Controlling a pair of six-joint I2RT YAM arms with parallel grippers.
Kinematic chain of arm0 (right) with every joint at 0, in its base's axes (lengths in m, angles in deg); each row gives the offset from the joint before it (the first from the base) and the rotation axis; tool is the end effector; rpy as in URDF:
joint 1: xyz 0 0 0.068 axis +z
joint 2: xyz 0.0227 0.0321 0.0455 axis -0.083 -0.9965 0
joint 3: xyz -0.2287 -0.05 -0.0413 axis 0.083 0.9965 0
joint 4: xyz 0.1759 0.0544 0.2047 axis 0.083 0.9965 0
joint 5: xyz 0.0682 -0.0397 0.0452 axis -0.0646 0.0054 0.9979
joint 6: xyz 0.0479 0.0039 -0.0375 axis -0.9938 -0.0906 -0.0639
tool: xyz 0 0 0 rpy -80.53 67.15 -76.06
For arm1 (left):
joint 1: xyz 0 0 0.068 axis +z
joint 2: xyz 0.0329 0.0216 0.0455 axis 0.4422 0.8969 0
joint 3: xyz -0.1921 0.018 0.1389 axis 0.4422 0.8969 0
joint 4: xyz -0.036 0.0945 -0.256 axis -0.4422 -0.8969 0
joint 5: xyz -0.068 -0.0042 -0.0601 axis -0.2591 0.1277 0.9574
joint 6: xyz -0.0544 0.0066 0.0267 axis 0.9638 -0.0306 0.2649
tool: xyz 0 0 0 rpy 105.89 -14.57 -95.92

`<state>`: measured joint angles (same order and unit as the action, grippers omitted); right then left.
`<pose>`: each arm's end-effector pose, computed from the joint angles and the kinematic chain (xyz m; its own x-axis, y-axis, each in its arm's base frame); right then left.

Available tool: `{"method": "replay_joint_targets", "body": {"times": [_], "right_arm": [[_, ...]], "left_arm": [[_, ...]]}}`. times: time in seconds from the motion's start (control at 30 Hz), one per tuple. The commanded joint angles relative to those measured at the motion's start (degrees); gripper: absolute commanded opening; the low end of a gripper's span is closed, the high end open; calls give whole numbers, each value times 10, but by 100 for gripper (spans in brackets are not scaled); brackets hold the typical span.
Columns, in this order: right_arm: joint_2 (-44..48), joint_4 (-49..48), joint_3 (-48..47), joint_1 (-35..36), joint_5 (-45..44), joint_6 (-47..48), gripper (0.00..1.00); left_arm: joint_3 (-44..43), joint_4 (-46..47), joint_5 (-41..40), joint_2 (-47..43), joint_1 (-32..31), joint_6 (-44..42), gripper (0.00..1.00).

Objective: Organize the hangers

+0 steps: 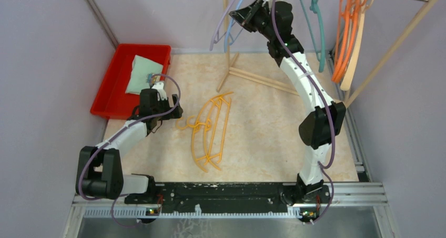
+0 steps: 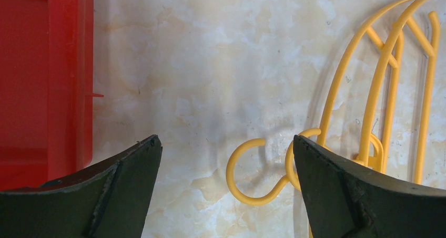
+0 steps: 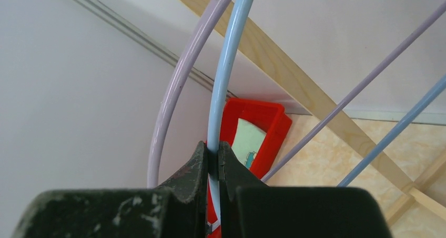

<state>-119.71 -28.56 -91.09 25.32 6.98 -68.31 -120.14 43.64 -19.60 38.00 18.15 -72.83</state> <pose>0.4264 0.1740 0.4337 -0.3990 0.5900 -0.7019 -0.4626 0.5314 0.7097 0.2983 -0.0454 0.1529 -0.6244 -0.0672 -0.7782 0.0985 0.9816 -0.1638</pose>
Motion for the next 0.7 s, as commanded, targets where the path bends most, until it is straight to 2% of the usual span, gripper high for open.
{"method": "replay_joint_targets", "body": {"times": [0.0, 0.33, 0.67], "right_arm": [[-10, 16, 20, 8, 2, -14, 0], [-58, 55, -46, 12, 3, -16, 0], [14, 39, 15, 12, -38, 7, 44]], "left_arm": [[4, 6, -5, -12, 3, -8, 100], [4, 5, -7, -13, 3, -10, 100], [4, 6, -1, -13, 3, -9, 100]]}}
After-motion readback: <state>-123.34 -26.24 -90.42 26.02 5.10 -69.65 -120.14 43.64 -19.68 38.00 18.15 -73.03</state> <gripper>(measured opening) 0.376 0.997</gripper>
